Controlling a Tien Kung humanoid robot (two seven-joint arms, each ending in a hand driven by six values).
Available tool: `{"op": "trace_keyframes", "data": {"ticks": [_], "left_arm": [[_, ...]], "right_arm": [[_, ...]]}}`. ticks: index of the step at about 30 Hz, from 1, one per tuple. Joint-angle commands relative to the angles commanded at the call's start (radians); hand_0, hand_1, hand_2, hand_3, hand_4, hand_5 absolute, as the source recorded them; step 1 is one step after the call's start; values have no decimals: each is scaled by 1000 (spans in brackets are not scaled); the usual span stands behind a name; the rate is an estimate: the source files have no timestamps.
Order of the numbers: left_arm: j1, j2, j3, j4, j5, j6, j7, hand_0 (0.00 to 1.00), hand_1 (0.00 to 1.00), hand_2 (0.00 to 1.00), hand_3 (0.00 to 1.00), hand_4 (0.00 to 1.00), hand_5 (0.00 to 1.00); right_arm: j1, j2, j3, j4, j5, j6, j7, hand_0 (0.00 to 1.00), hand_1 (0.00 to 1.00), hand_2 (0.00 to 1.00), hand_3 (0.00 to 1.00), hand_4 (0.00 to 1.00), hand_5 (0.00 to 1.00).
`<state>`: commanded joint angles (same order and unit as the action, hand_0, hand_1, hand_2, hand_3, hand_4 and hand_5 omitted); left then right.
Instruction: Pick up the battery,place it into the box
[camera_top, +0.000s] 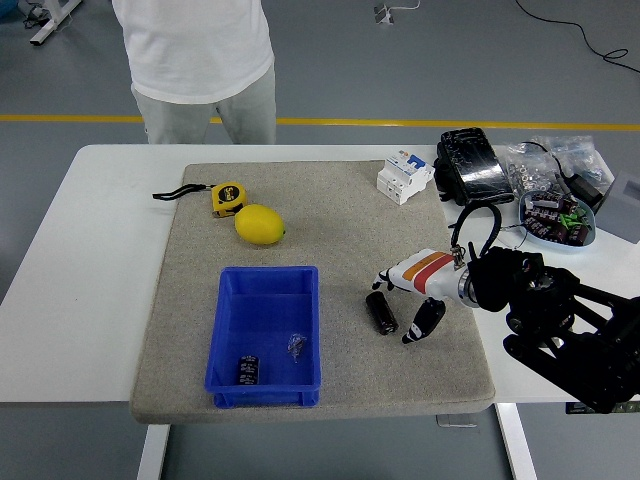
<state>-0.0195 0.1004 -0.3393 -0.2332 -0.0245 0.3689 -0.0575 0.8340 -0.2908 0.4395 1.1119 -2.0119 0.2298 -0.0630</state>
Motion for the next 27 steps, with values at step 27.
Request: {"op": "trace_keyframes", "data": {"ticks": [27], "left_arm": [[-4, 3, -10, 0, 27, 2, 8, 739, 675, 743, 732, 794, 666]], "right_arm": [[-16, 30, 1, 9, 126, -1, -139, 605, 581, 664, 755, 998, 435]]}}
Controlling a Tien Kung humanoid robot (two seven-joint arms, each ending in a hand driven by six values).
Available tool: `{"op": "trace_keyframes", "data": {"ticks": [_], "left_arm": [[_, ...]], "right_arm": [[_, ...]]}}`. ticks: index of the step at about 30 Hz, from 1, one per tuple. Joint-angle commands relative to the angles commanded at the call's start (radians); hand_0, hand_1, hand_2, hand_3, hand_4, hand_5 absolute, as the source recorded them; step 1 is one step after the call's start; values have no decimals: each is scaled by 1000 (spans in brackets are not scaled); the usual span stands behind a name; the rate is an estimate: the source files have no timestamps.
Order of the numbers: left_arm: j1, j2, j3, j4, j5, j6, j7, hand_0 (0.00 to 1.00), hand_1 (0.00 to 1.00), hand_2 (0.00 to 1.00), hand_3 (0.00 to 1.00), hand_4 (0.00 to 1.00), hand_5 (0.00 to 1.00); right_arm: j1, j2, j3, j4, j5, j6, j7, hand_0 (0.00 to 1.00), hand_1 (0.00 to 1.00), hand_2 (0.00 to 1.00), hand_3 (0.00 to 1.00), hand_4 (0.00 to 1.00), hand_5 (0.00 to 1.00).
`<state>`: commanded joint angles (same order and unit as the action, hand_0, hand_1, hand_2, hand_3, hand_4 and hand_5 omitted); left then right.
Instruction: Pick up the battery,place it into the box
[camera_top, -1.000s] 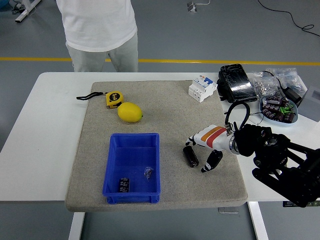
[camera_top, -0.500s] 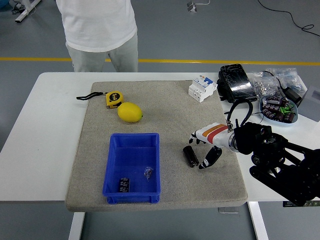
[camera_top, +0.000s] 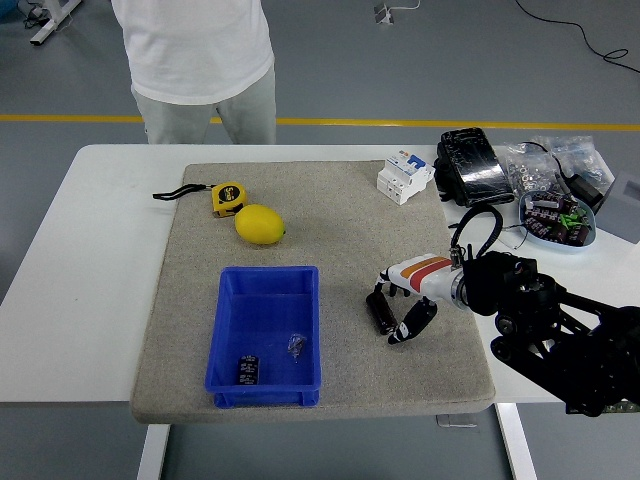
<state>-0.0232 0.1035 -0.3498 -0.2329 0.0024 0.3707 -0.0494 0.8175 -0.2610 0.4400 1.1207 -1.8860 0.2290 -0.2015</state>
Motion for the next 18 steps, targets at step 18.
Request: {"op": "trace_keyframes", "data": {"ticks": [18], "left_arm": [[-1, 0, -18, 3, 33, -1, 5, 738, 668, 738, 732, 794, 664]], "right_arm": [[-6, 17, -10, -8, 15, -55, -27, 579, 544, 623, 635, 998, 447]]}}
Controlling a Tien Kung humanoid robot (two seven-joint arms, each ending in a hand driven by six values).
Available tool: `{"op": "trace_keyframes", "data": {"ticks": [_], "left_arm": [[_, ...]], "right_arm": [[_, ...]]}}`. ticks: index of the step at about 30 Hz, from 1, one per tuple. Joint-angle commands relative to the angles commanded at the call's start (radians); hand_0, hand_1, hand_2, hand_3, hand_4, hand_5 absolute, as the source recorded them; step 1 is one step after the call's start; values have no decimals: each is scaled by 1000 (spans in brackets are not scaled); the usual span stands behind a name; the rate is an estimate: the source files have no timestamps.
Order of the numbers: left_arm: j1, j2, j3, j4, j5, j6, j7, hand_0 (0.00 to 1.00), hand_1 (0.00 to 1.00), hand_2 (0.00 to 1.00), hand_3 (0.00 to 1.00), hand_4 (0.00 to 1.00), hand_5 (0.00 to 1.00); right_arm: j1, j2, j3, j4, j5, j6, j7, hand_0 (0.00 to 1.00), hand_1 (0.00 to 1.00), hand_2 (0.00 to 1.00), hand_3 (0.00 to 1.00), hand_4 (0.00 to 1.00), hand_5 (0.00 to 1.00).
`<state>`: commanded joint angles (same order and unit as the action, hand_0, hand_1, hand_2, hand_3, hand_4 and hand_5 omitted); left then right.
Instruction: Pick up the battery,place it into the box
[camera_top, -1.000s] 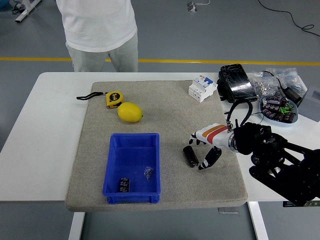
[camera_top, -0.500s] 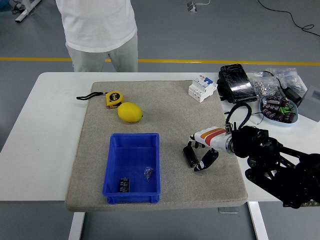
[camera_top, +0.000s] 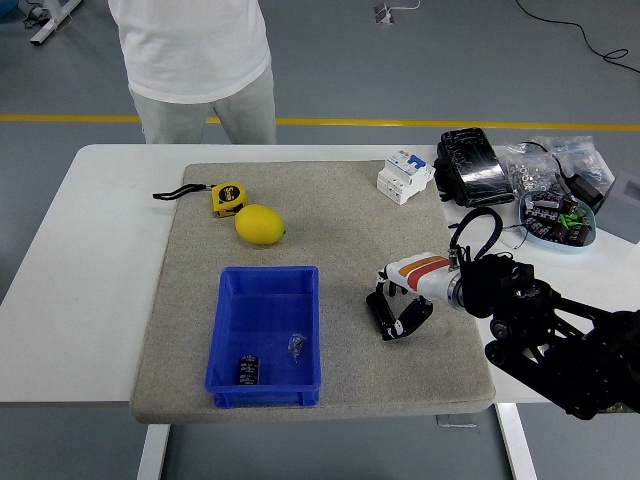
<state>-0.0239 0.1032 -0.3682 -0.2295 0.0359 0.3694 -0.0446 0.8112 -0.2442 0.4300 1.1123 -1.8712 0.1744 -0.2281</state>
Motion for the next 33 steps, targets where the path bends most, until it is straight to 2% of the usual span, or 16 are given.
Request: {"op": "trace_keyframes", "data": {"ticks": [1, 6, 7, 23, 28, 33], "left_arm": [[0, 0, -1, 0, 2, 0, 0, 738, 666, 738, 732, 795, 665], [-1, 0, -3, 0, 8, 0, 2, 738, 666, 738, 732, 795, 665], [-1, 1, -3, 0, 9, -1, 3, 738, 665, 733, 730, 795, 665], [0, 1, -18, 2, 37, -1, 9, 735, 662, 729, 730, 796, 666], [1, 1, -18, 2, 38, -1, 10, 736, 660, 729, 732, 795, 665], [0, 3, -21, 1, 44, -1, 12, 736, 660, 729, 733, 795, 666]], "right_arm": [[0, 1, -1, 0, 1, -2, -1, 565, 533, 614, 592, 998, 460], [-1, 5, -5, 0, 8, -21, -5, 565, 533, 614, 592, 998, 460], [-1, 5, -6, 0, 9, -23, -6, 539, 508, 577, 510, 998, 452], [3, -4, 9, 4, 16, -46, -11, 519, 479, 541, 477, 994, 454], [15, -15, 46, 32, 6, -41, -17, 514, 477, 538, 474, 989, 451], [30, -17, 97, 108, -18, -34, -28, 515, 474, 535, 475, 983, 446]]}}
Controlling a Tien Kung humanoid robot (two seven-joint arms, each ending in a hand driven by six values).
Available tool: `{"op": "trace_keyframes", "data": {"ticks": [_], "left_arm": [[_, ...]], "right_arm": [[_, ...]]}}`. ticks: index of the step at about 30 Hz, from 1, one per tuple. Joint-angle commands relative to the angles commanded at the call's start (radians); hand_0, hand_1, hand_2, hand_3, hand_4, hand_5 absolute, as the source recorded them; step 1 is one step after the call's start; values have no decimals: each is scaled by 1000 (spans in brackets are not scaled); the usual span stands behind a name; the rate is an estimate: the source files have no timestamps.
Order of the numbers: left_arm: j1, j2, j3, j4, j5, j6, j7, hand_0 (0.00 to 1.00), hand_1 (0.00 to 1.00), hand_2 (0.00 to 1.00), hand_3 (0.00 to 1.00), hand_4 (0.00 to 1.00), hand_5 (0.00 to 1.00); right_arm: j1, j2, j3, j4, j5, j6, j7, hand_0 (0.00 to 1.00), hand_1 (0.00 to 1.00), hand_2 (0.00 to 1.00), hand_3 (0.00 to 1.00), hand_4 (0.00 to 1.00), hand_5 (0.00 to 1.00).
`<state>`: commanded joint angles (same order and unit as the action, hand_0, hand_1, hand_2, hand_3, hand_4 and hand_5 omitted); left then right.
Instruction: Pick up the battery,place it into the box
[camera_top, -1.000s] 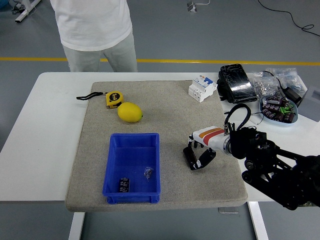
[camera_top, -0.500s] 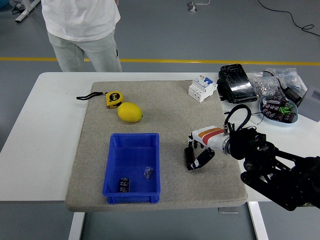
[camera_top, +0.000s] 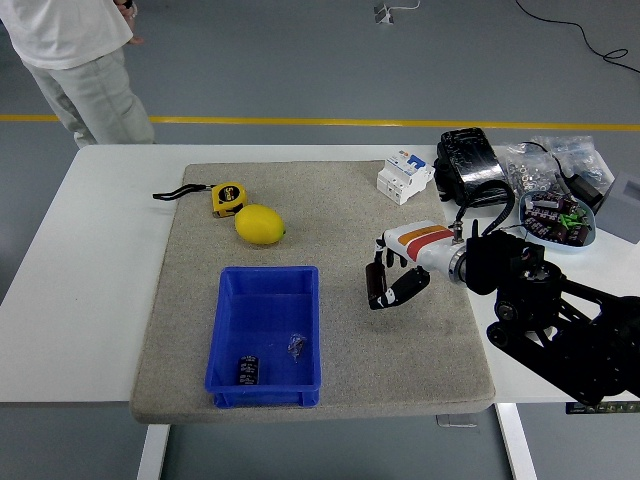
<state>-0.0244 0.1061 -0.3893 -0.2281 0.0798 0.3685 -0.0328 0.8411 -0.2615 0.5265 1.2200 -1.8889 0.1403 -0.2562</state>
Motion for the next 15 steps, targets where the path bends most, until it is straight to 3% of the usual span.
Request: {"op": "trace_keyframes", "data": {"ticks": [7, 15], "left_arm": [[0, 3, -8, 0, 12, 3, 3, 735, 657, 726, 732, 795, 665], [0, 9, -12, -2, 25, 8, 5, 735, 654, 724, 730, 795, 665]], "right_arm": [[36, 19, 14, 103, -15, 21, -17, 504, 468, 529, 476, 956, 421], [81, 86, -35, 135, -12, 44, -17, 501, 469, 529, 477, 954, 425]]}}
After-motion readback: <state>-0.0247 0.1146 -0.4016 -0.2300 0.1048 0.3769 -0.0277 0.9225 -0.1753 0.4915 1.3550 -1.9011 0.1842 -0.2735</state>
